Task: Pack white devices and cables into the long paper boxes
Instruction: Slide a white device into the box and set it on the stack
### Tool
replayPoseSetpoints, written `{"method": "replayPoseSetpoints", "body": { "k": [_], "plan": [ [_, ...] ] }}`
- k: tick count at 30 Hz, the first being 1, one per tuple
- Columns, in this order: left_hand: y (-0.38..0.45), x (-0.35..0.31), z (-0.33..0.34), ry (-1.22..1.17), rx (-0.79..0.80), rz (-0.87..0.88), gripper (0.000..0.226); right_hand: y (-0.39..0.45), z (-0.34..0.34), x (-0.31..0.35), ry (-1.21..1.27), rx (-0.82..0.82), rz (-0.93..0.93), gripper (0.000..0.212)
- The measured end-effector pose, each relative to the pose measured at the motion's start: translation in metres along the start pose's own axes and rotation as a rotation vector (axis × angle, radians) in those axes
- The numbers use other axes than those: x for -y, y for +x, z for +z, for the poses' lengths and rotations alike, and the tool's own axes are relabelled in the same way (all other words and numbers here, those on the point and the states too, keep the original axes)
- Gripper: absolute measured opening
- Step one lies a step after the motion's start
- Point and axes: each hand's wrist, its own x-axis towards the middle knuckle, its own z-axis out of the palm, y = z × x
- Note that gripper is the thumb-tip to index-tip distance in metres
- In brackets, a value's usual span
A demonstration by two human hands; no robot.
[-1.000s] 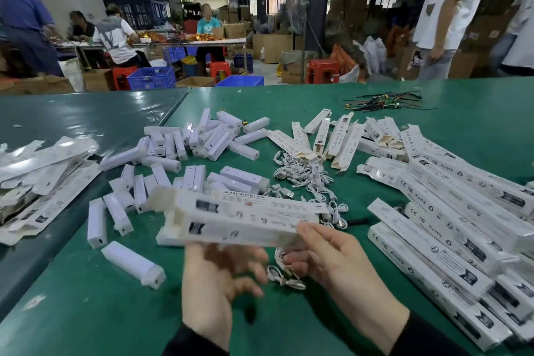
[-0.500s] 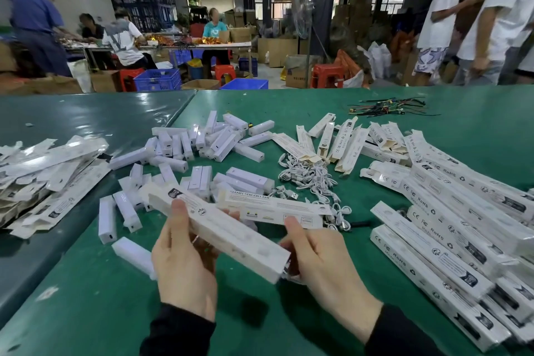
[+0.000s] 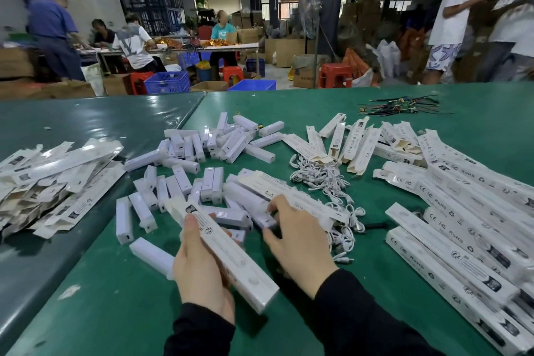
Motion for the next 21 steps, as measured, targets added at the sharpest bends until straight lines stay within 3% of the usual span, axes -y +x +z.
{"method": "replayPoseSetpoints", "body": {
  "k": [3,8,13,16,18,21],
  "plan": [
    [-0.001,-0.001,-0.001,0.026,0.035,-0.027,0.045,-0.001,-0.014,-0.004,0.293,-0.113,0.083,0.025],
    [-0.005,0.003,0.0,0.14,0.212,-0.163,0.047,-0.005,-0.058,-0.02,0.755,-0.305,0.265,0.007],
    [-0.012,0.014,0.002,0.342,0.511,-0.389,0.067,-0.024,-0.088,-0.035,1.168,-0.169,0.569,0.031],
    [-0.018,0.019,0.013,0.43,0.685,-0.576,0.075,-0.029,-0.088,-0.037,1.39,-0.128,0.674,0.03],
    [-0.021,0.023,0.016,0.416,0.781,-0.649,0.077,-0.03,-0.083,-0.035,1.446,-0.146,0.677,0.034],
    [-0.025,0.024,0.015,0.408,0.912,-0.65,0.074,-0.031,-0.07,-0.034,1.214,-0.257,0.612,0.038]
  ]
}}
